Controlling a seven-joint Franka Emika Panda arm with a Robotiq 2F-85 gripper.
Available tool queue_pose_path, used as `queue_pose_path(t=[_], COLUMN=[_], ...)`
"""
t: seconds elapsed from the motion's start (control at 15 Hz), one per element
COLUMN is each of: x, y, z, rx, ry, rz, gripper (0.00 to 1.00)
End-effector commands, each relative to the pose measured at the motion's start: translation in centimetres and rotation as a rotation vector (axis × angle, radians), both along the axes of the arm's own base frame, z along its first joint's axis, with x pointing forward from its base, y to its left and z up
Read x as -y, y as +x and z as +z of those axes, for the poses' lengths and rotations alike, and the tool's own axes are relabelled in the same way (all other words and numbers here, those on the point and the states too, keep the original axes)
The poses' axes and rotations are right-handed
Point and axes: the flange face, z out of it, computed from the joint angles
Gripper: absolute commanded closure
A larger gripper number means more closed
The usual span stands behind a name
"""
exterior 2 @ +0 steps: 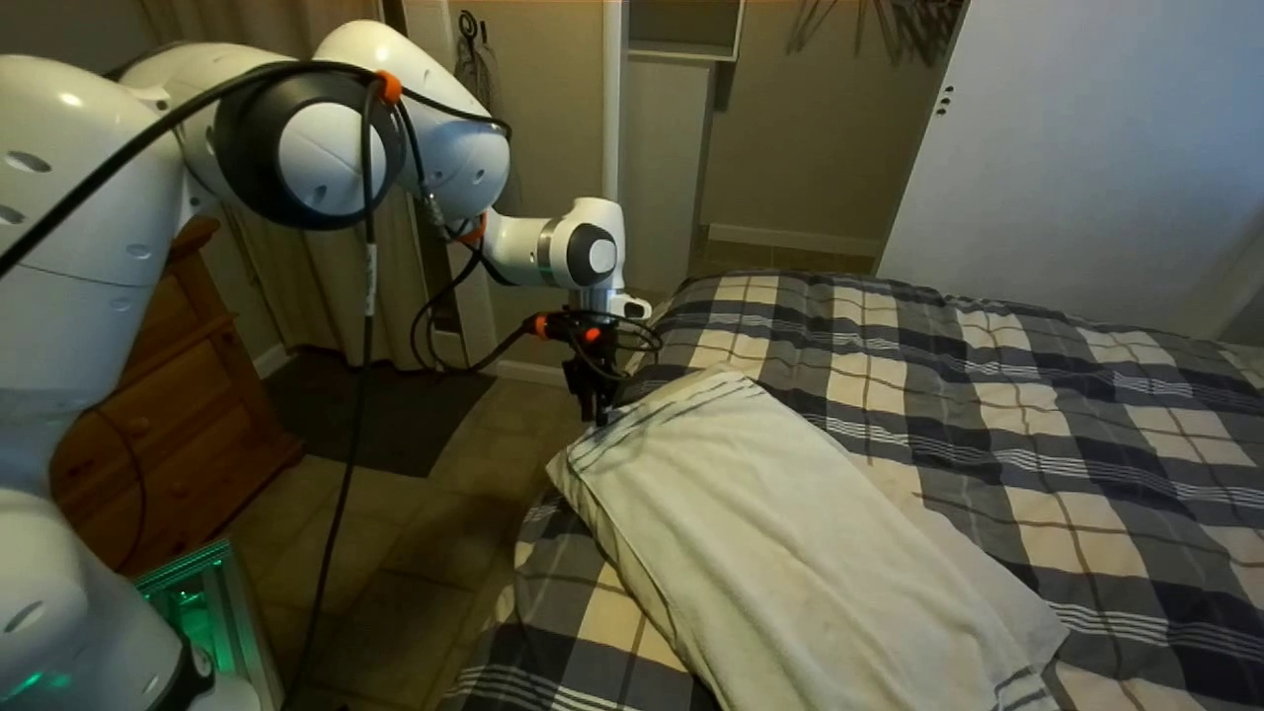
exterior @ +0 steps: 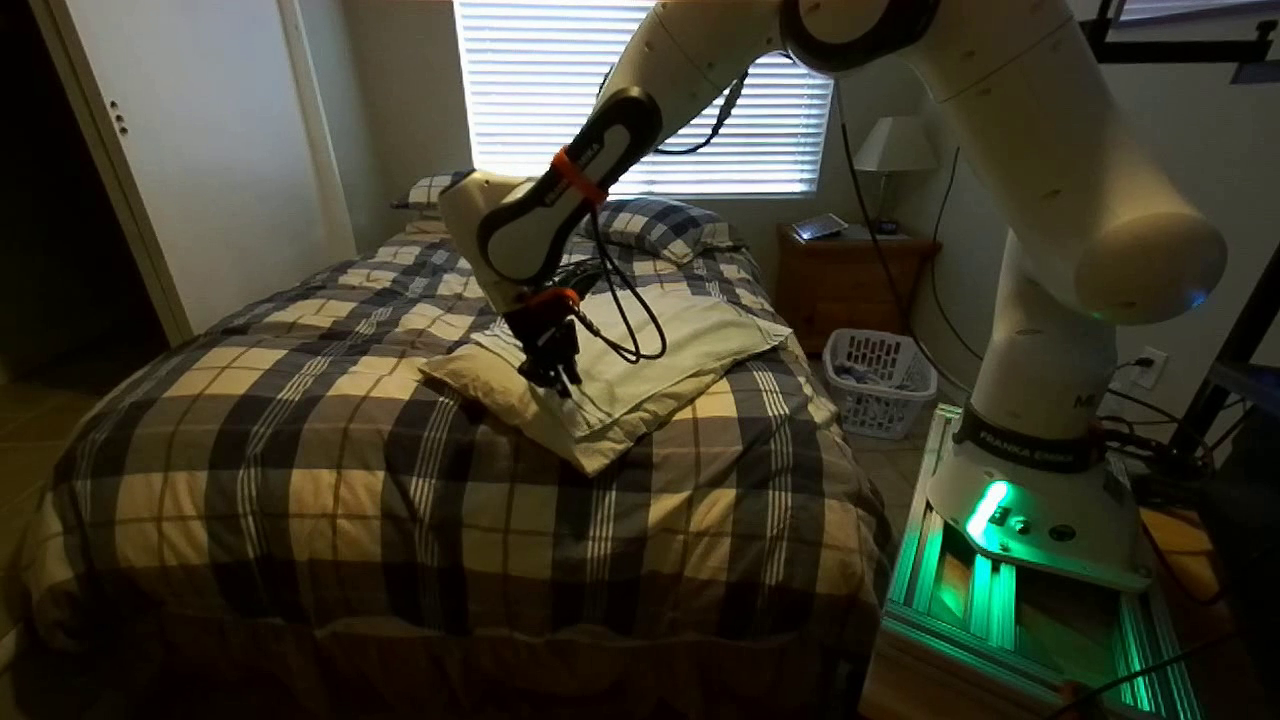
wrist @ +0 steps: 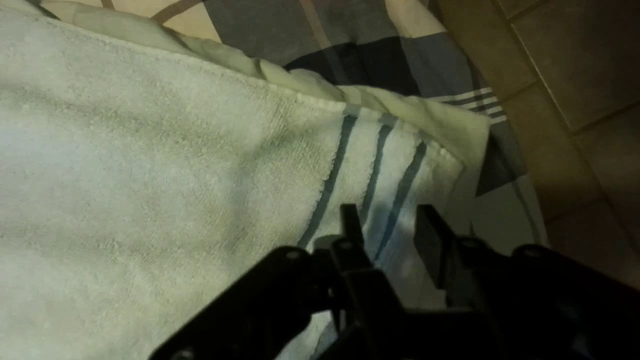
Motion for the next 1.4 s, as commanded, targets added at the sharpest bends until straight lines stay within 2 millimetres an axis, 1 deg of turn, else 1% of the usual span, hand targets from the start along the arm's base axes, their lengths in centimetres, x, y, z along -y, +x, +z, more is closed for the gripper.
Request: queue_pose_path(t=[0.0,0.13,0.27,0.33,0.47,0.6,0.8,1.07,1.2,1.33], x=[0.7,1.5,2.8,3.7,5.4,6.6,8.1,10.2,11.1,12.2], y=[1.3,1.8,2.1,2.1,1.8,1.3,0.2,-1.8,-2.9,-3.7], z=[4.4,7.5,10.6,12.3,15.4,18.0,21.2,23.7,24.4,24.7], rx=[0.091,0.159,0.235,0.273,0.345,0.421,0.522,0.599,0.625,0.631], ry=[-0.011,-0.023,-0.086,-0.122,-0.18,-0.245,-0.319,-0.366,-0.367,-0.343], rz=[-0.012,-0.015,-0.035,-0.049,-0.086,-0.12,-0.184,-0.319,-0.383,-0.436], gripper=[0.33,0.19,0.05,0.01,0.0,0.0,0.0,0.0,0.0,0.0])
